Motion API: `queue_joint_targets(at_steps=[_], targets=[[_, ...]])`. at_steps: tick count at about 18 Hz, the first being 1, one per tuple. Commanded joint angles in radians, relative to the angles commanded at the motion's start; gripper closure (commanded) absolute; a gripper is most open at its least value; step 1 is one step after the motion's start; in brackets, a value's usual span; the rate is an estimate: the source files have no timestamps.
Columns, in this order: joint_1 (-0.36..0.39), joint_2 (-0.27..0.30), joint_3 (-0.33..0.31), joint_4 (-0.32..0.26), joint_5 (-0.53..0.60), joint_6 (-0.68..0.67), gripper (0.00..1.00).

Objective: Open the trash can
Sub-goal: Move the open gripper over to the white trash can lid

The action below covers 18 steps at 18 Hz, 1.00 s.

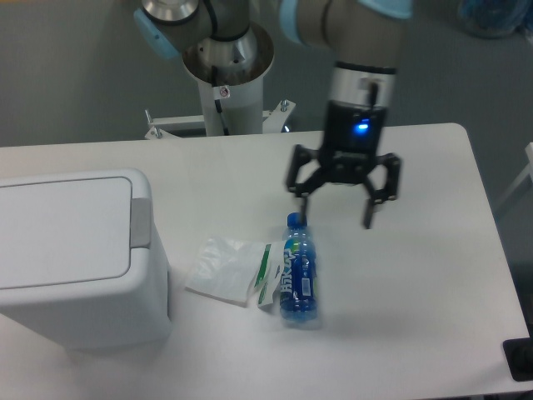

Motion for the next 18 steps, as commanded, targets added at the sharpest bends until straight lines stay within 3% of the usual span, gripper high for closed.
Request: queue_joint_targets(at_steps=[6,18], targets=[[-0.074,0.057,-0.052,0.000,0.002,0.005,0.00],[-0.155,0.022,-0.045,0.043,0.002,0.009,0.00]])
